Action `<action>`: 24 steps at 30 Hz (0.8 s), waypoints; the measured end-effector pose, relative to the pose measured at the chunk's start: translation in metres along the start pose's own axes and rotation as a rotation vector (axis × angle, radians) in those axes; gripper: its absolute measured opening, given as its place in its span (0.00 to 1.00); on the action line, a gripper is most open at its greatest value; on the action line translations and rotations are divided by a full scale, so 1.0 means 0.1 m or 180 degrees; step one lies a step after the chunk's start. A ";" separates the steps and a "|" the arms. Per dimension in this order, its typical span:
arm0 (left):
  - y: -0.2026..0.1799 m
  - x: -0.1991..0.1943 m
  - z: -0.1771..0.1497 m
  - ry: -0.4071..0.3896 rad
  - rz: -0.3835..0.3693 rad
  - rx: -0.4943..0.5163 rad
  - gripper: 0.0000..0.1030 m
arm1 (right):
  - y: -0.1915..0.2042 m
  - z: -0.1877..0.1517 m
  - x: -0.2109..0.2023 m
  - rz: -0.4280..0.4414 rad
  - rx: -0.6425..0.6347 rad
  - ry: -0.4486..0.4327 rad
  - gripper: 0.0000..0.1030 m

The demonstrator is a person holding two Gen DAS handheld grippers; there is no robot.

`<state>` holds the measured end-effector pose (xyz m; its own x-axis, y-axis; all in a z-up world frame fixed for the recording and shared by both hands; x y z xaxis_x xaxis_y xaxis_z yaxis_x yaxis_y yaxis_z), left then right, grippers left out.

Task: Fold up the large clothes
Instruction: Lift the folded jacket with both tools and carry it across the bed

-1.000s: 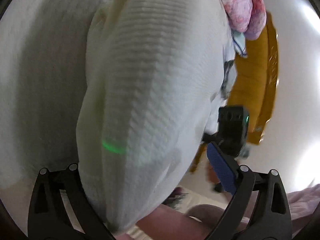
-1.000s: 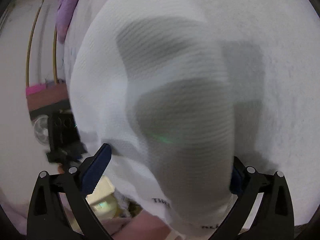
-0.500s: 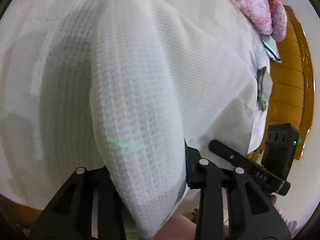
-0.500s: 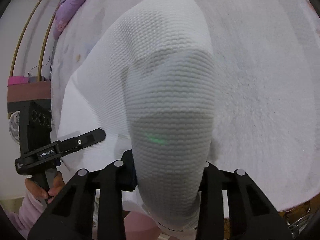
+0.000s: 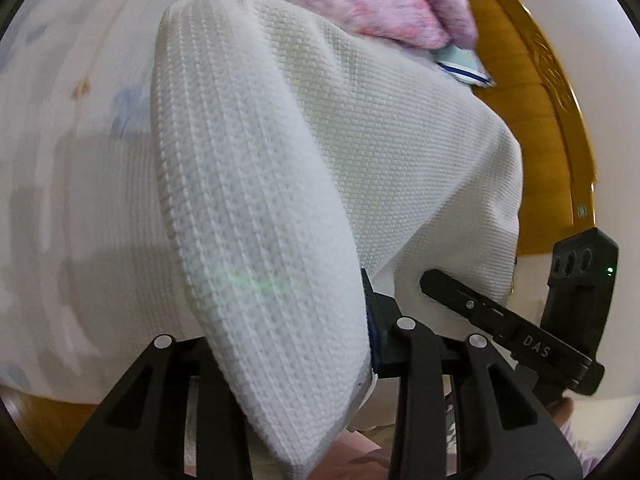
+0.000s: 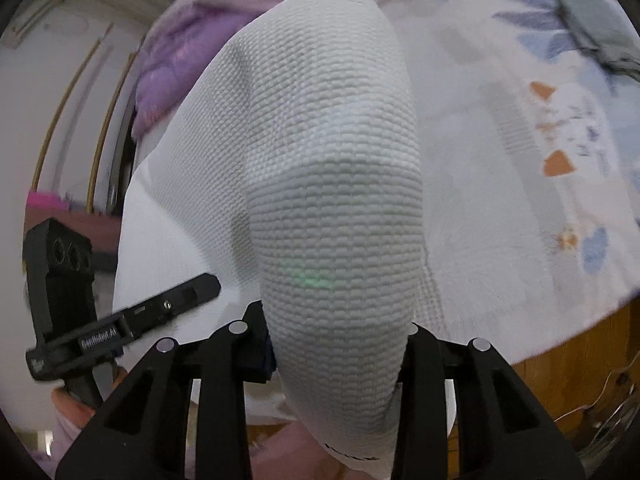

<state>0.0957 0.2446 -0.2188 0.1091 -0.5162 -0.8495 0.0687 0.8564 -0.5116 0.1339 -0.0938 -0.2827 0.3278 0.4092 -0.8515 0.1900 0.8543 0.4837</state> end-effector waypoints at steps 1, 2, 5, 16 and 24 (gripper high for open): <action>-0.07 -0.06 -0.01 0.0003 -0.0001 0.0062 0.32 | 0.05 -0.06 -0.11 -0.0032 0.0051 -0.0099 0.32; -0.16 -0.13 -0.02 0.0004 0.0007 0.0163 0.32 | 0.01 -0.10 -0.21 -0.0041 0.0076 -0.0145 0.32; -0.36 -0.30 -0.08 -0.0003 0.0038 0.0388 0.32 | 0.19 -0.18 -0.34 -0.0029 0.0126 -0.0276 0.32; -1.18 -0.51 -0.47 -0.0141 -0.0064 0.0601 0.32 | -0.17 -0.14 -1.08 -0.0016 0.0137 -0.0604 0.32; -1.98 -0.19 -0.91 -0.0372 -0.0006 0.0498 0.32 | -0.78 -0.01 -1.74 0.0071 -0.0183 -0.0621 0.32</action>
<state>-0.0100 0.0851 -0.1132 0.2225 -0.5224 -0.8232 0.2214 0.8494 -0.4791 0.0606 -0.2316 -0.1724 0.5054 0.3632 -0.7827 0.1294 0.8649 0.4849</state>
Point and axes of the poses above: each gripper's, at about its wrist camera, not at the fingertips, and x roughly the way its jaws point, y to its left, z to its top, the point moved 1 cm from there along x, roughly the way its jaws point, and after that the axes turned 3 degrees about -y, right-handed, at the moved point
